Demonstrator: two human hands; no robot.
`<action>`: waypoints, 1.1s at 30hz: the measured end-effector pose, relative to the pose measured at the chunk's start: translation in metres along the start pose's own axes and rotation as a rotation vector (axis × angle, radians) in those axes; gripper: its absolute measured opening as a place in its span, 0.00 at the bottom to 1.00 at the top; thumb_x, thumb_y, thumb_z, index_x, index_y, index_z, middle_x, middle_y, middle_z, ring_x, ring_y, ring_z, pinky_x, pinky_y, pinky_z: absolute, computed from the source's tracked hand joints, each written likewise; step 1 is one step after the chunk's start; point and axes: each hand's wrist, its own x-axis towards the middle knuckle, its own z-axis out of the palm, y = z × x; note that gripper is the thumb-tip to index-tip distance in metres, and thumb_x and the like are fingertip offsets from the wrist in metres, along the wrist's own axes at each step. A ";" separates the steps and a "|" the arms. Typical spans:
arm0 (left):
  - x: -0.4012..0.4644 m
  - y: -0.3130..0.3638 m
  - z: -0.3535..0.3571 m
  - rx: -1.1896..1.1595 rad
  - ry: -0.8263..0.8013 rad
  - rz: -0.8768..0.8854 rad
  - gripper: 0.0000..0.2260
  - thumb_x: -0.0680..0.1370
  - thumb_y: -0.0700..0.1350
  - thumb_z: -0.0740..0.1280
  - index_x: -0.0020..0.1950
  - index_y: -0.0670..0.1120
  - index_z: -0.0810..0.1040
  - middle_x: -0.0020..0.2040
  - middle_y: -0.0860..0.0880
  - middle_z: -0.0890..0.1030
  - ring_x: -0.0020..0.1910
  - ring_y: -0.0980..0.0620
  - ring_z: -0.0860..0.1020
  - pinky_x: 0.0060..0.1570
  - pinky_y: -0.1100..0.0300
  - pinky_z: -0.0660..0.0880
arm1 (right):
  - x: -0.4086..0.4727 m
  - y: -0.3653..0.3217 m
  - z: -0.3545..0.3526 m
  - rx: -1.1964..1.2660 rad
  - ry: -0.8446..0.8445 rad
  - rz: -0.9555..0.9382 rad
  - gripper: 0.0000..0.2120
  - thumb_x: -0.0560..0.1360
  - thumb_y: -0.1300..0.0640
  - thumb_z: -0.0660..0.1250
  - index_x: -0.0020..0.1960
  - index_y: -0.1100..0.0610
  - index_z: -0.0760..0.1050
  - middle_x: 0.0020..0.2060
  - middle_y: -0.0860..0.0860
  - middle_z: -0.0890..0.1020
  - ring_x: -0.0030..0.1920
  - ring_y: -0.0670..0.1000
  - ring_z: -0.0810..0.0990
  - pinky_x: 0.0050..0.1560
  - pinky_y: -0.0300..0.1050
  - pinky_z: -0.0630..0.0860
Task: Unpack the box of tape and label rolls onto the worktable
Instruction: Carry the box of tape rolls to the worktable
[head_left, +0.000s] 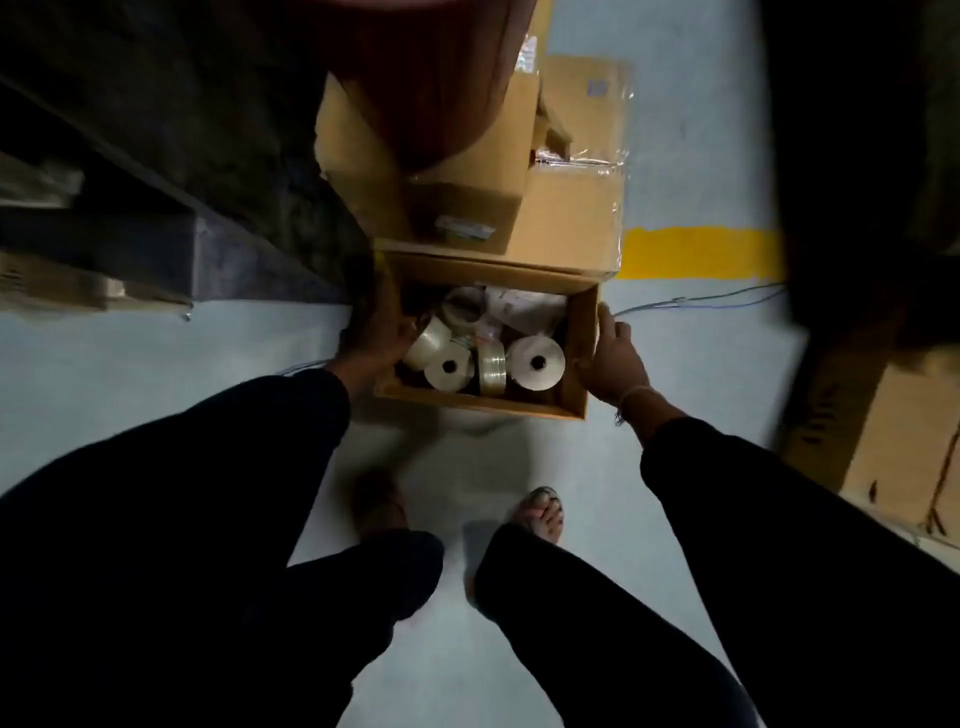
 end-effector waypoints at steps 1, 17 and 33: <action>0.005 -0.004 0.008 -0.005 0.032 0.032 0.44 0.78 0.55 0.68 0.83 0.57 0.40 0.83 0.49 0.56 0.80 0.43 0.60 0.75 0.42 0.63 | 0.009 0.004 0.009 -0.008 0.012 -0.006 0.37 0.76 0.57 0.64 0.80 0.46 0.49 0.67 0.62 0.66 0.53 0.69 0.79 0.53 0.59 0.77; 0.004 -0.005 0.024 -0.055 0.148 -0.157 0.17 0.81 0.61 0.59 0.55 0.52 0.80 0.49 0.50 0.80 0.50 0.46 0.77 0.40 0.57 0.67 | 0.073 0.036 0.059 -0.049 0.069 0.100 0.21 0.80 0.52 0.62 0.73 0.47 0.65 0.49 0.57 0.78 0.56 0.62 0.79 0.46 0.47 0.69; -0.130 0.105 -0.091 0.267 -0.044 -0.066 0.22 0.81 0.44 0.64 0.75 0.51 0.65 0.68 0.38 0.74 0.65 0.34 0.75 0.61 0.46 0.74 | -0.103 -0.011 -0.109 -0.108 0.029 0.104 0.34 0.75 0.56 0.66 0.77 0.41 0.59 0.55 0.59 0.80 0.56 0.64 0.79 0.56 0.54 0.78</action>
